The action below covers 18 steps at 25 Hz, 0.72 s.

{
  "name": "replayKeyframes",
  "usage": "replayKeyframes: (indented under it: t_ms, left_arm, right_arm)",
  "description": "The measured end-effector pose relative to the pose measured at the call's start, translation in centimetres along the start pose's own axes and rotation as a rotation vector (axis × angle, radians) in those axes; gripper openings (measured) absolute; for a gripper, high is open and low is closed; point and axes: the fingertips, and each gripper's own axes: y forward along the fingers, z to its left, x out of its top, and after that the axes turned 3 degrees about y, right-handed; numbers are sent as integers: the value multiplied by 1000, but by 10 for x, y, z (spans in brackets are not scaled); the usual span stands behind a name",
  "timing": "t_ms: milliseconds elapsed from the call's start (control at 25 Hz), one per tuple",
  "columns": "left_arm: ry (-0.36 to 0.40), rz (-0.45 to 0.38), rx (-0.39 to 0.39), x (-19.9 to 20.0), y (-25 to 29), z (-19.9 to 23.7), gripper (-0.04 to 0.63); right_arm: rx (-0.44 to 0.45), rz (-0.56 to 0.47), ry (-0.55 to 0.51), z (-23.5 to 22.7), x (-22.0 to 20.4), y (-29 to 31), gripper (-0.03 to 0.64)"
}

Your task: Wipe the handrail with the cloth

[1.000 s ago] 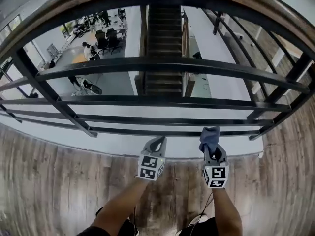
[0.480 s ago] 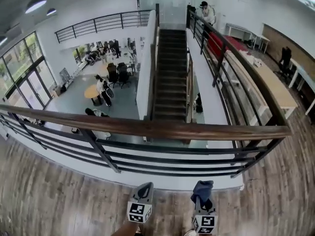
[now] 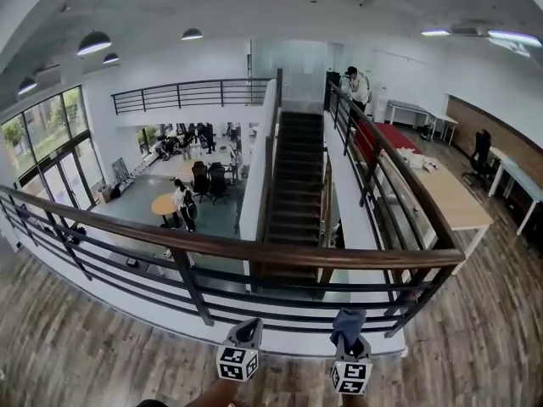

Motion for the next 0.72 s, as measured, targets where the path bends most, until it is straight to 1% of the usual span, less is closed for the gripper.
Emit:
replayKeyframes:
  t_ms: [200,240,400,600,720]
  left_arm:
    - [15,-23,1,6,-16,-9,2]
    - [28,-32,3,9,-18,-8,3]
    - [122,-54,3,20,-14,-7,3]
    - [109,-68,14,24,-4,4,2]
    - [86,-68,16,24,0,2,3]
  right_arm:
    - [35,-33,-23,26,10,-10,87]
    - [41,-38,-26,29,12,-9,87]
    - [60,-62,-1,36,18,1,87]
    - [74,-98,-15,43,19,10,87]
    - [78,-93,-28,42,21,11,87]
